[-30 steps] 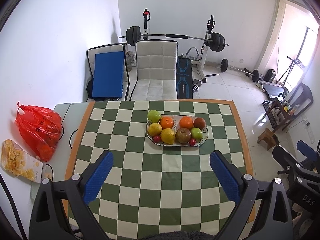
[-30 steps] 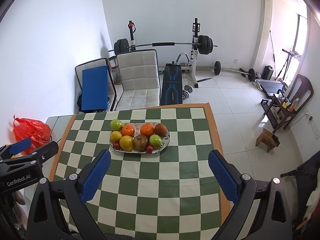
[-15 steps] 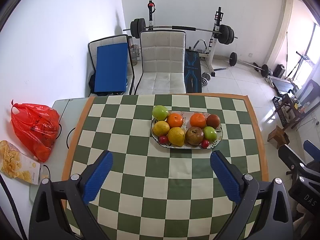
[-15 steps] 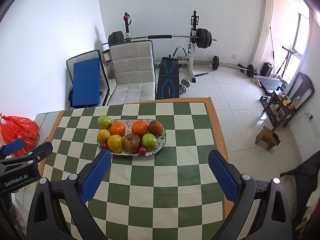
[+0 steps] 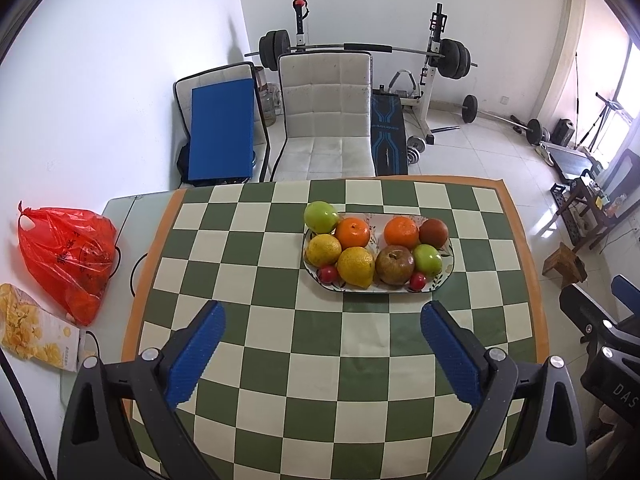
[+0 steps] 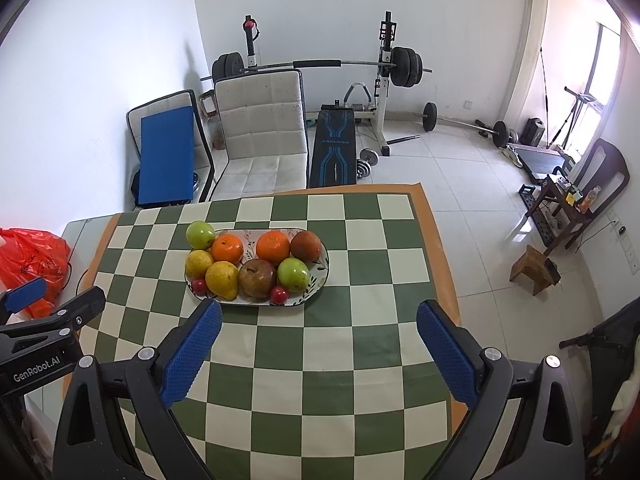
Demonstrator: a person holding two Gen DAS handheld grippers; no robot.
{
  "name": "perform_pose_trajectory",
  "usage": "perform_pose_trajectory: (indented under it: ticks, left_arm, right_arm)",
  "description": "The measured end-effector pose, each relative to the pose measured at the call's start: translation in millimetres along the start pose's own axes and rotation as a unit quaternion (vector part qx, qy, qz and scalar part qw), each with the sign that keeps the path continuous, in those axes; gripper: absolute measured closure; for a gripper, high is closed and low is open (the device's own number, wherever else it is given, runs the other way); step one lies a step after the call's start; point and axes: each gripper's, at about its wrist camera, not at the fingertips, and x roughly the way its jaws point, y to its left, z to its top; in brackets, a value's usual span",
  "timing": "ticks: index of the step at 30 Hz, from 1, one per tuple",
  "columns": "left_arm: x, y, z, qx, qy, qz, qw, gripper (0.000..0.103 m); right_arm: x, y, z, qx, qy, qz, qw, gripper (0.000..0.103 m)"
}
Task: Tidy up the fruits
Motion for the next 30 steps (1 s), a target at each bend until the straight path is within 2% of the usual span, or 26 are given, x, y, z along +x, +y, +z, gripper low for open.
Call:
perform_pose_trajectory:
  ticks: [30]
  left_arm:
    - [-14, -2, -4, 0.006, -0.018, -0.001, 0.9998, 0.003]
  right_arm:
    - [-17, 2, 2, -0.004, -0.009, 0.008, 1.000, 0.003]
